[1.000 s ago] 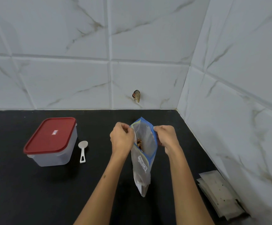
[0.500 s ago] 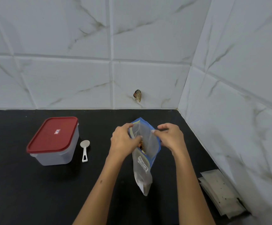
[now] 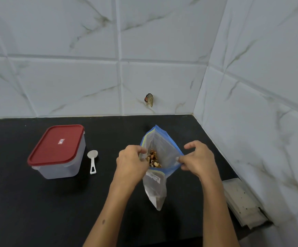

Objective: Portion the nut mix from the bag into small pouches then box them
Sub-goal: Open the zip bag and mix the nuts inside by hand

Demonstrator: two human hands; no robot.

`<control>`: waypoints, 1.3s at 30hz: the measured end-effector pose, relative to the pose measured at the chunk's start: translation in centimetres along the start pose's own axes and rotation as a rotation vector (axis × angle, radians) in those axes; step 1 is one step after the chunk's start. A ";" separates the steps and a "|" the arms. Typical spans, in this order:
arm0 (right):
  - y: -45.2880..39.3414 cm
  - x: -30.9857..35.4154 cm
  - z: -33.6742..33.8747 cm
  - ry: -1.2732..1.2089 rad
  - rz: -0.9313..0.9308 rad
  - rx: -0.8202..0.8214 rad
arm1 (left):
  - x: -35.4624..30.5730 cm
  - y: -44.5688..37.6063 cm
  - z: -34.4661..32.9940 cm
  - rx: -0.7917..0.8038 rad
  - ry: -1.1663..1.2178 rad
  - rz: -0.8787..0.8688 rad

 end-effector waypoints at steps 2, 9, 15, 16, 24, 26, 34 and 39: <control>0.3 0.3 -0.1 0.042 0.049 -0.039 | -0.2 0.4 0.0 -0.003 -0.006 -0.006; 0.4 0.2 1.0 0.140 0.031 -0.014 | 0.9 0.2 0.9 -0.039 0.051 0.023; -1.2 2.7 -0.6 0.114 0.094 0.017 | 0.1 -2.1 0.0 -0.096 0.102 0.077; -1.6 3.3 -1.0 0.102 0.112 0.004 | 0.1 -2.9 -0.2 -0.096 0.114 0.100; -4.9 5.8 -4.5 0.090 0.186 0.108 | -1.1 -7.2 -3.5 0.027 0.246 0.205; -5.5 6.0 -4.7 0.100 0.196 0.101 | -1.1 -7.8 -3.9 0.031 0.258 0.206; -7.5 7.5 -4.8 0.011 0.145 0.167 | -1.1 -10.1 -4.5 -0.008 0.455 0.282; -8.7 7.4 -6.3 0.065 0.099 0.216 | -2.0 -11.3 -5.7 0.032 0.432 0.209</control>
Point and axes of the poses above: each hand's wrist, its own y-axis away from the middle knuckle, its own z-axis out of the back of the hand, x = y × z, the point moved 7 cm from there along -y, towards the middle knuckle, and after that the axes turned 10 degrees about -x, right-handed, at the moved point
